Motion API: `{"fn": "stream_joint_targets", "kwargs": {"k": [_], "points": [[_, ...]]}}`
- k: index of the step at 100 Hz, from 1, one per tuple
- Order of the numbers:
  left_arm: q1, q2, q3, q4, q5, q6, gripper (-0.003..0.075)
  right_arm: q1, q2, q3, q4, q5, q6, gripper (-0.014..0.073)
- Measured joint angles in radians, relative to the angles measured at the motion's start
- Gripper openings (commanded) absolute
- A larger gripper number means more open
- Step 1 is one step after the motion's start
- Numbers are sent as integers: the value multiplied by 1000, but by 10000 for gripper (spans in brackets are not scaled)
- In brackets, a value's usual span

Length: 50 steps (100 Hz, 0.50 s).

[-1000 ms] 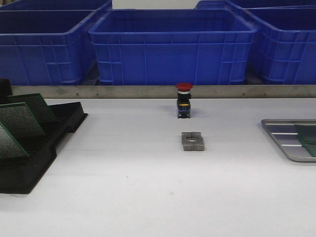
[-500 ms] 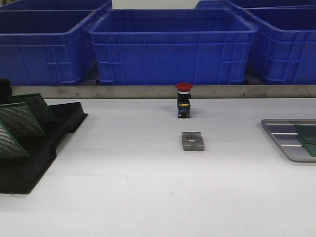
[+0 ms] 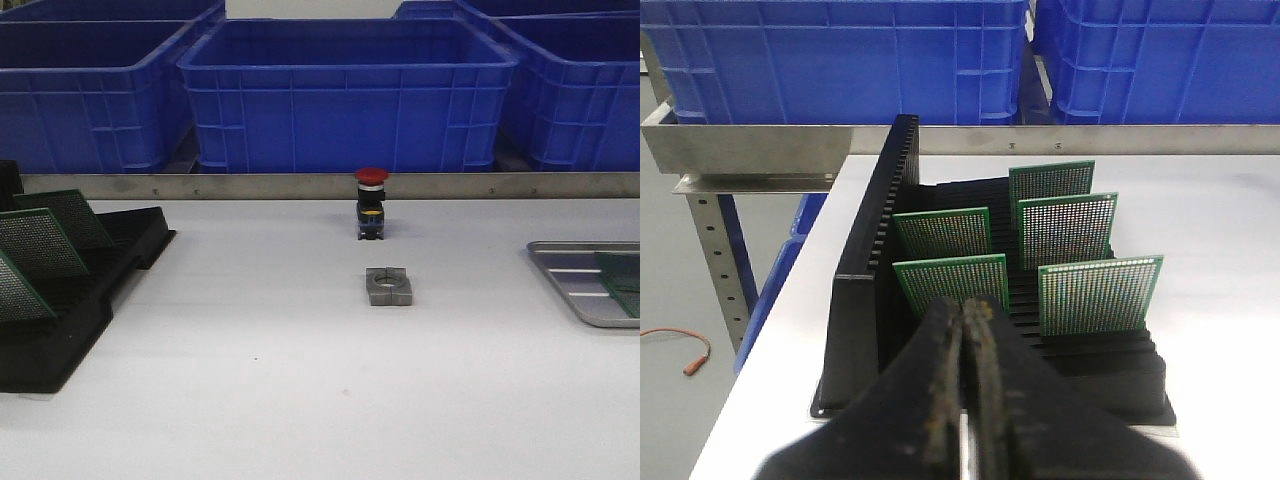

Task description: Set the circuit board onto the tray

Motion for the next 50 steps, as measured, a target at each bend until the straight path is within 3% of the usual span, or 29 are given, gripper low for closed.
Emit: {"fn": "stream_joint_targets", "kwargs": {"k": [23,32,50], "points": [[0,0,0,0,0,0,-20,-86,0,32,-593,3,616,-61],[0,0,0,0,0,0,-20,-88,0,98,-707,-55,768,-61],[0,0,0,0,0,0,-20,-97,-25,253,-799,-125,912,-61]]}}
